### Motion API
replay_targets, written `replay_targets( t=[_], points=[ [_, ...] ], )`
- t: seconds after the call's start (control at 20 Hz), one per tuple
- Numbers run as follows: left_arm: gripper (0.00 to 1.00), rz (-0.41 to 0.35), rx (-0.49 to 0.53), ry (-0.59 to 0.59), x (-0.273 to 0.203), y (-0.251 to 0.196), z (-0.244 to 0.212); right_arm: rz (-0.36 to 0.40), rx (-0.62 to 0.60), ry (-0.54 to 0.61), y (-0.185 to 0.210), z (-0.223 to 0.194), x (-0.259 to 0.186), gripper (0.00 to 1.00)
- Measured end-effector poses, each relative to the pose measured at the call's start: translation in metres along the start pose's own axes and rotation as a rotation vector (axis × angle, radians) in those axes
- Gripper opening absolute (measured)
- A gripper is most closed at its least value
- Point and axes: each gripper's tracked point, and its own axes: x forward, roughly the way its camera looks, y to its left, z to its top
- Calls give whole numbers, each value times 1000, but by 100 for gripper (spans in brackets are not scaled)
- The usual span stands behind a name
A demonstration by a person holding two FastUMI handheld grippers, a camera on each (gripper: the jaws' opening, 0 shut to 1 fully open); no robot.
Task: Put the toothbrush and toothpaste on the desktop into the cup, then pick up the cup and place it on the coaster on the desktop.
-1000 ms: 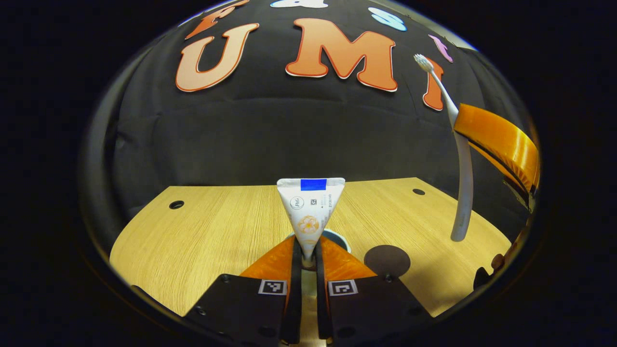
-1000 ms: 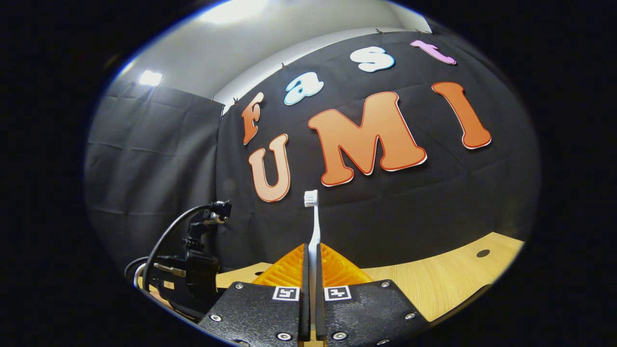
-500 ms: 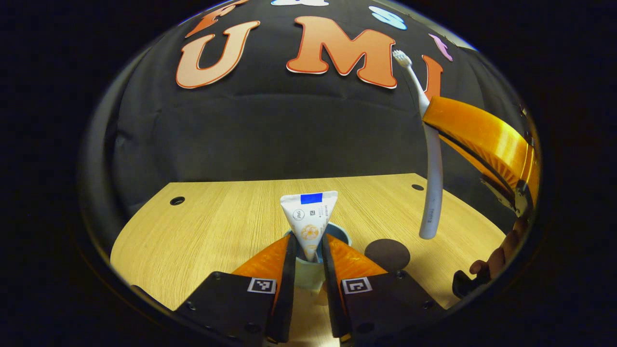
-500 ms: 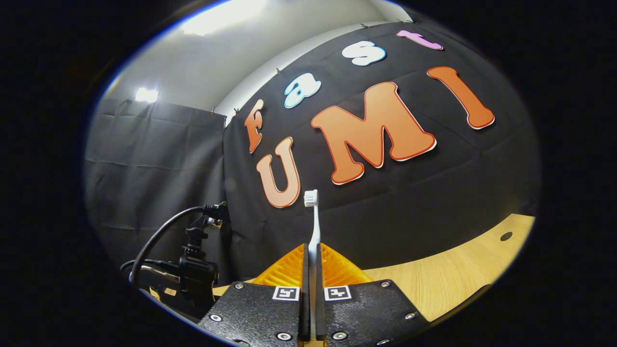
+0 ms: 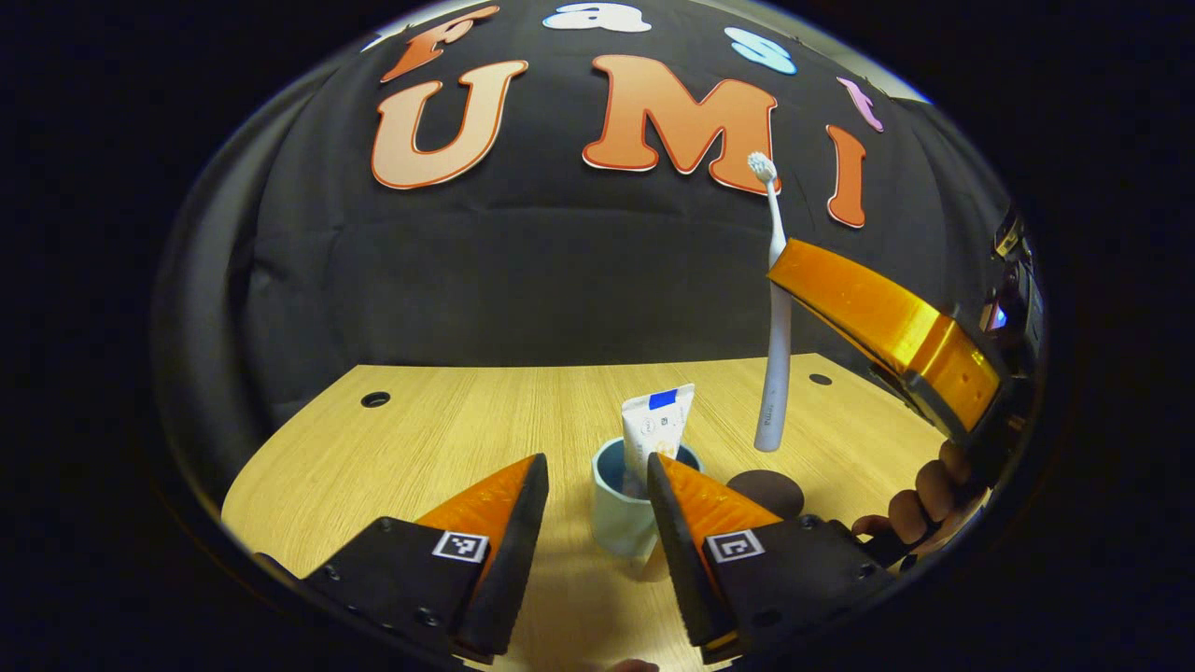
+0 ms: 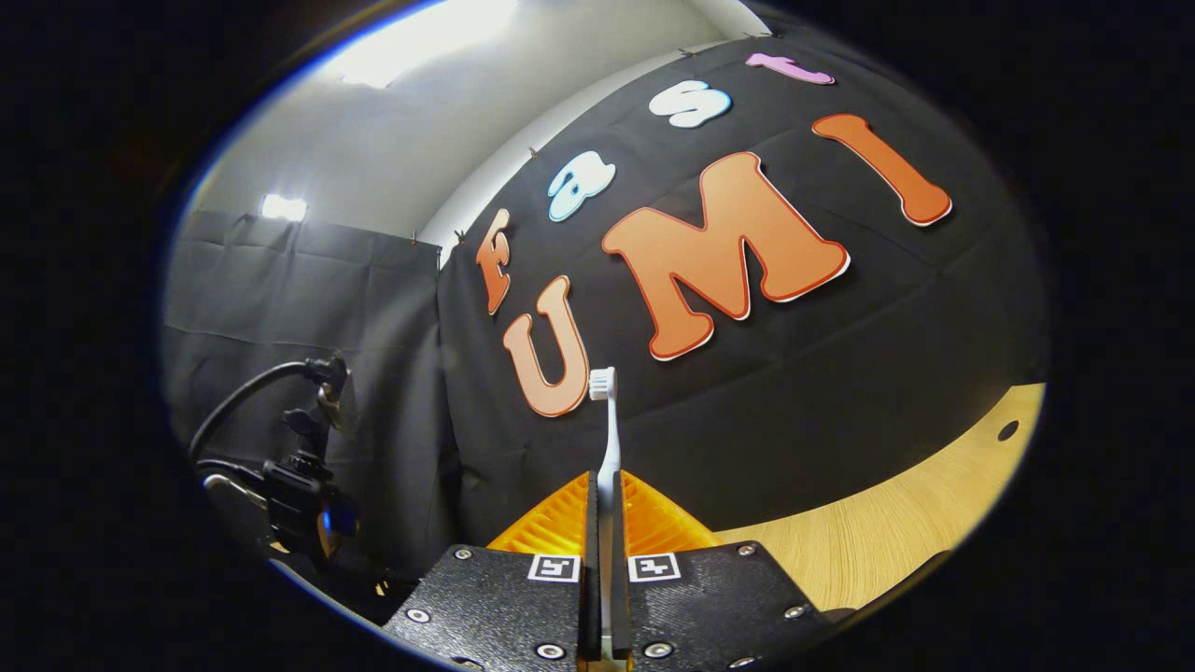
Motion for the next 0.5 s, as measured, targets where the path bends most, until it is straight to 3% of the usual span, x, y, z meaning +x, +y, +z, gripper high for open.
replay_targets(
  t=[0.5],
  points=[
    [72,73,-10,-30,-17,34,-5,-69,23,-2,-25,-41,14,5]
  ],
)
